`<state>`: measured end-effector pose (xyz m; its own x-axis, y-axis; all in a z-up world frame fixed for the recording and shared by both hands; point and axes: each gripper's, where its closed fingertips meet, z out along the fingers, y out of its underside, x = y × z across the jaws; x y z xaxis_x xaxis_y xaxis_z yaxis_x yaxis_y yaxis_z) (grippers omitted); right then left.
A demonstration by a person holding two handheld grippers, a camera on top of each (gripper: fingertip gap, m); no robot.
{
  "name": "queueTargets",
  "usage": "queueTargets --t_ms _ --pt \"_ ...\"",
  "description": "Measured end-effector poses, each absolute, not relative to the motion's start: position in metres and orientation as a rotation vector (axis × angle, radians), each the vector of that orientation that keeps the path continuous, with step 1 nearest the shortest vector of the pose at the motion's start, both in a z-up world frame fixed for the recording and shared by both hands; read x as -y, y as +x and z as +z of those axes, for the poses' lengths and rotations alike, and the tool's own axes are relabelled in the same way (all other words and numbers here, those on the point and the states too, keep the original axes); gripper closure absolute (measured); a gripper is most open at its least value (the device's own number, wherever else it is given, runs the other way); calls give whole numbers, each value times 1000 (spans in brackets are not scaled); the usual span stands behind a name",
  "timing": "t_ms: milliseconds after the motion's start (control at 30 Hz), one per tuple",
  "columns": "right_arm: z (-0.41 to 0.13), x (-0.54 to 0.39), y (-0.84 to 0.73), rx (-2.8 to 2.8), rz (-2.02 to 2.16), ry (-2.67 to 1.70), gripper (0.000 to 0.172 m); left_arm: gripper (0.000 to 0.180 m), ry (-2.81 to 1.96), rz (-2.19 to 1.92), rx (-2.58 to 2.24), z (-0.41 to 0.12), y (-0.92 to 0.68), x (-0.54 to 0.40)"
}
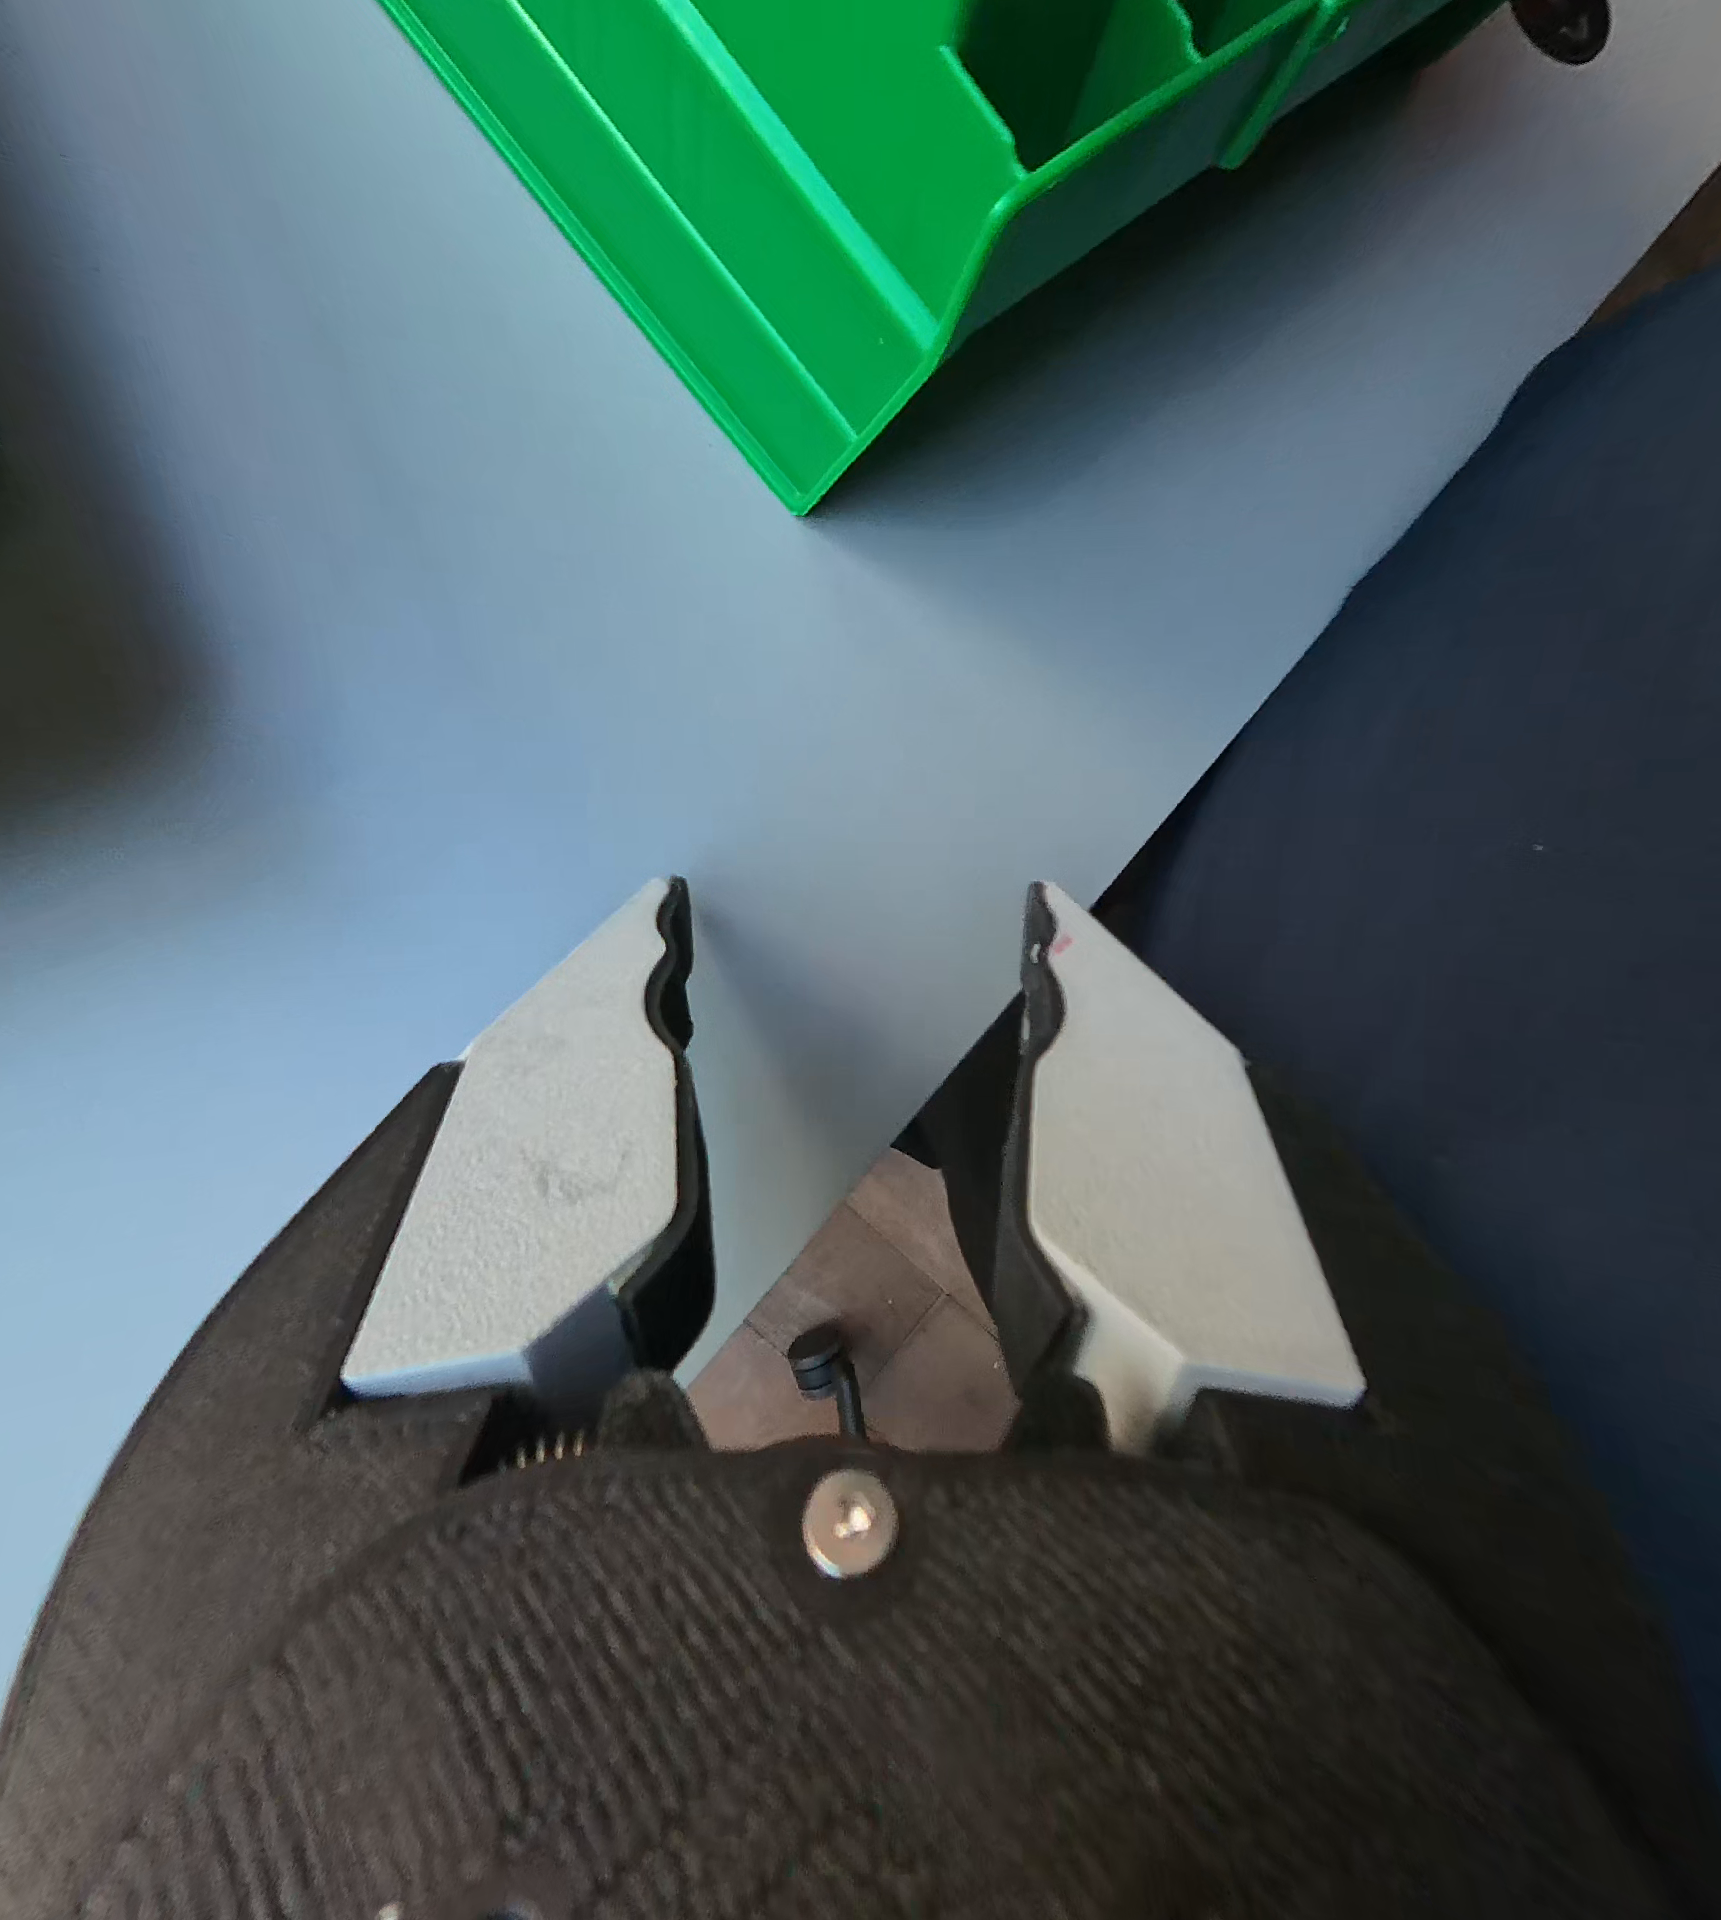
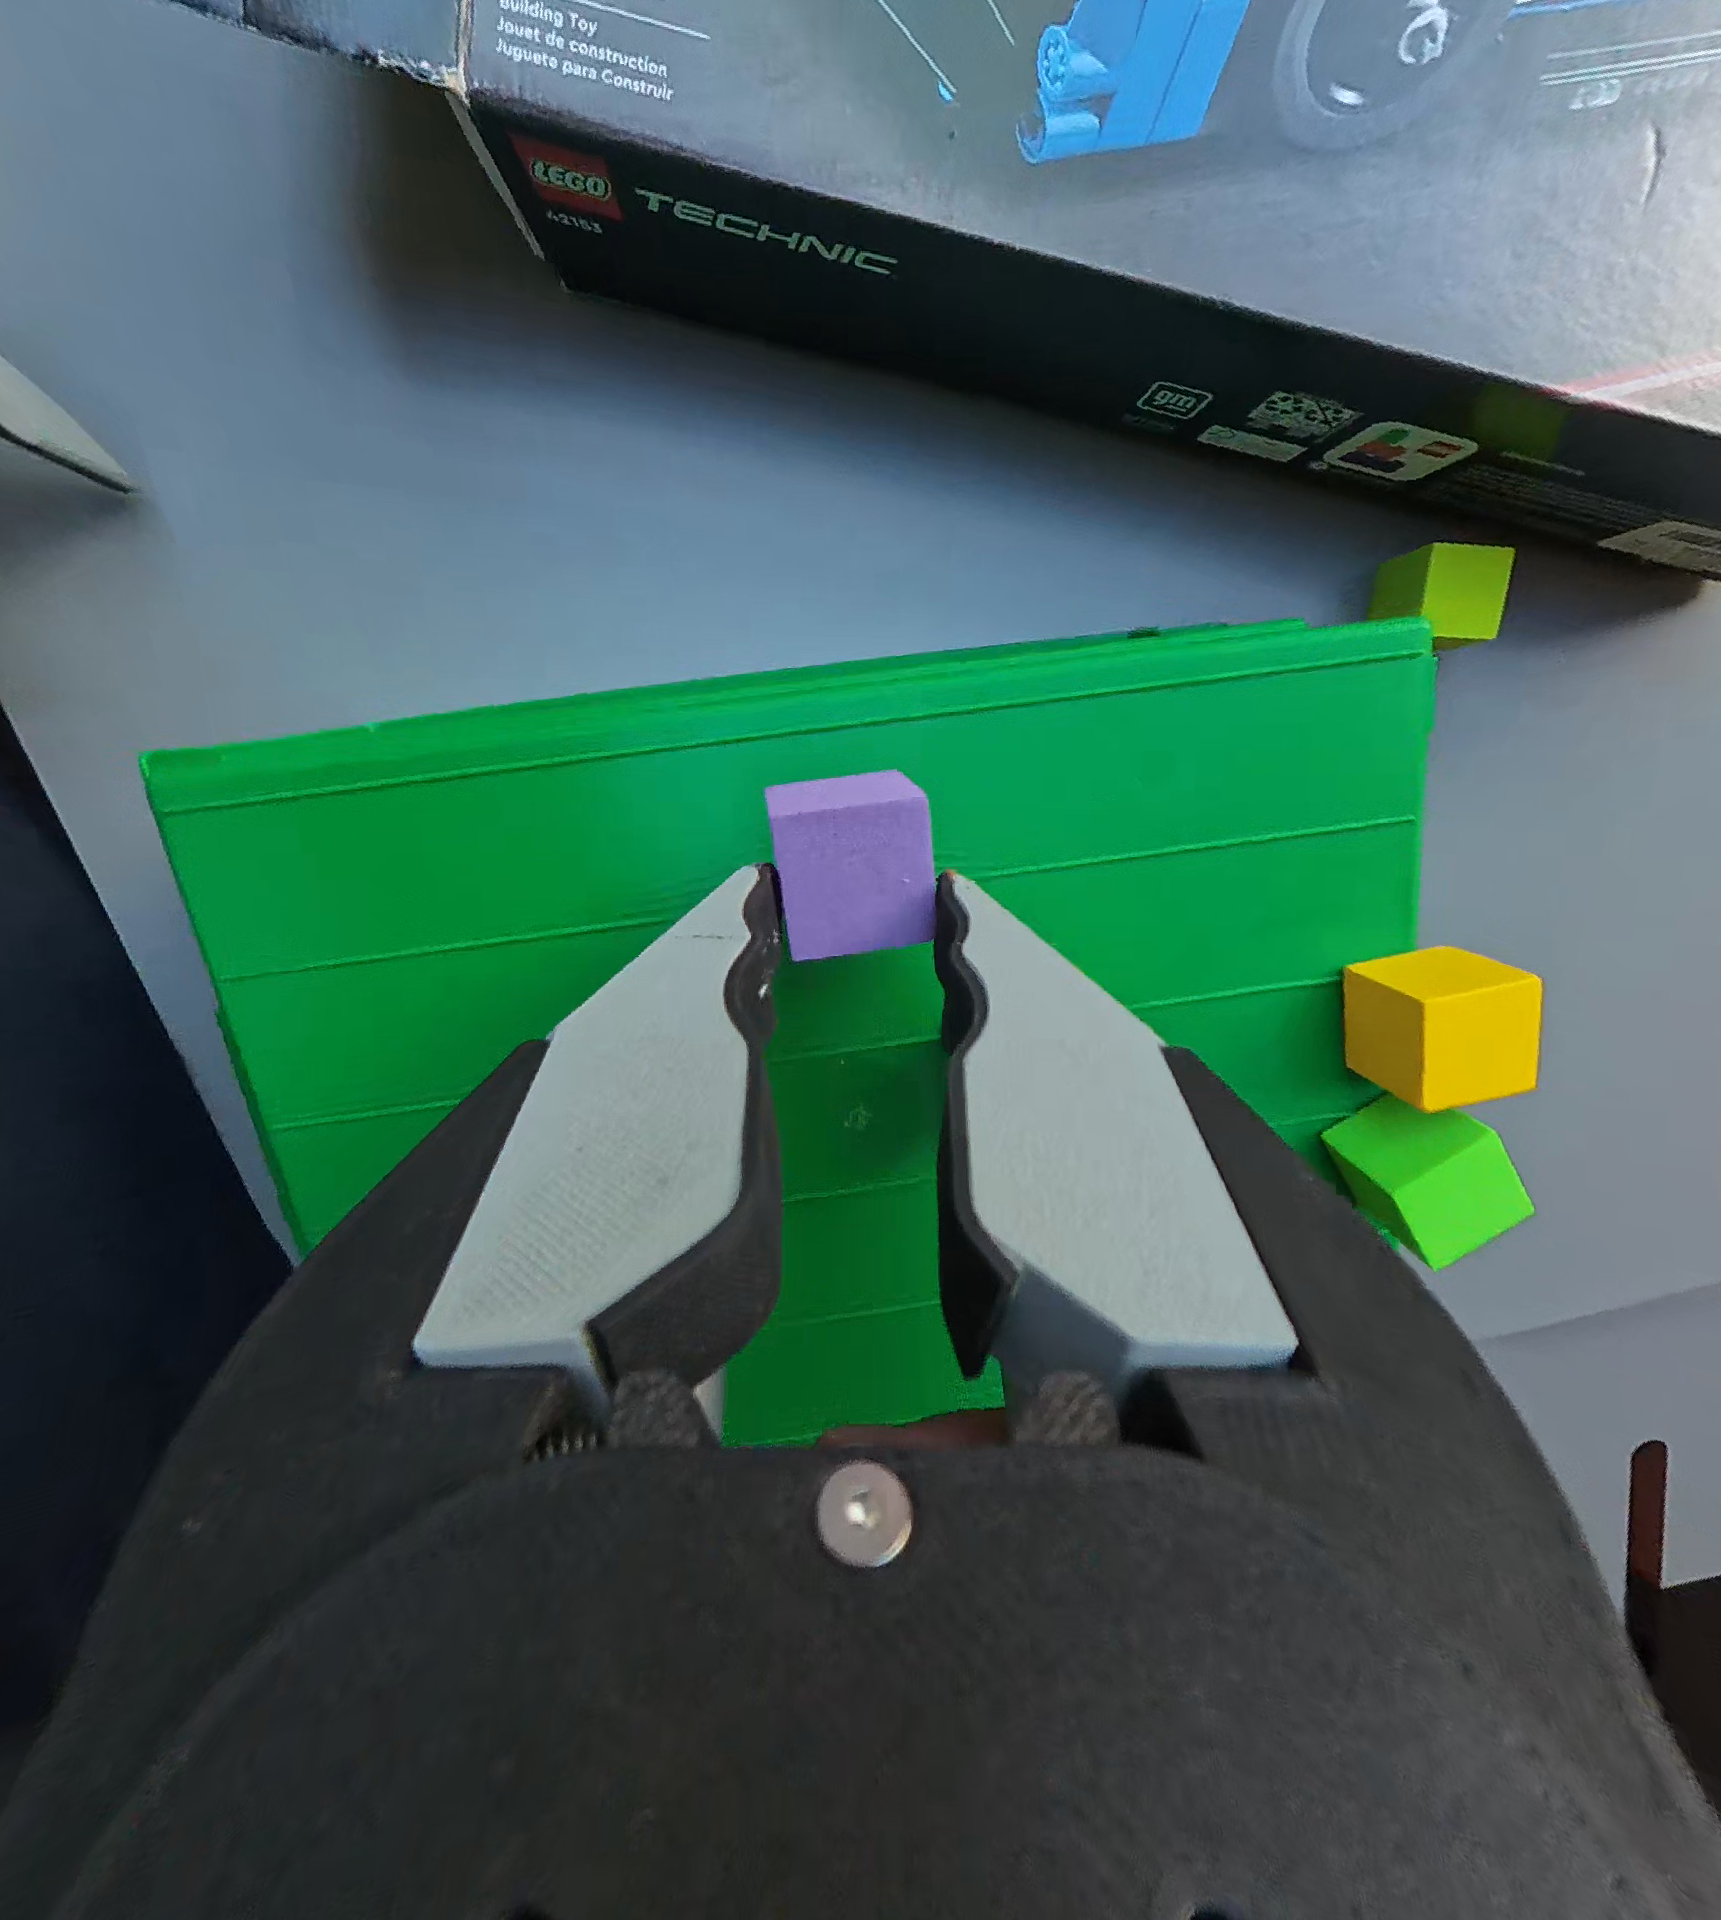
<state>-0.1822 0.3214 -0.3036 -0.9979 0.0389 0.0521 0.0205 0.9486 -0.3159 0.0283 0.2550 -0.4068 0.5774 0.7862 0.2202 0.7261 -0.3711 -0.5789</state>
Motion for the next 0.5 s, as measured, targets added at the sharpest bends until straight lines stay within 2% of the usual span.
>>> queueTargets --t_ms 200,333,433,500 --pt "-309 -319 -177 3042 461 -28 145 120 -2200 90 1148 -411 36 -262" --pt "-309 -322 -173 3045 451 -46 139 122 -2210 84 1126 -411 37 -261" --pt "-308 -321 -173 3041 478 -53 146 122 -2203 81 1130 -410 35 -259" --pt "-309 -322 -173 3046 447 -40 144 122 -2205 82 1124 -410 34 -258"
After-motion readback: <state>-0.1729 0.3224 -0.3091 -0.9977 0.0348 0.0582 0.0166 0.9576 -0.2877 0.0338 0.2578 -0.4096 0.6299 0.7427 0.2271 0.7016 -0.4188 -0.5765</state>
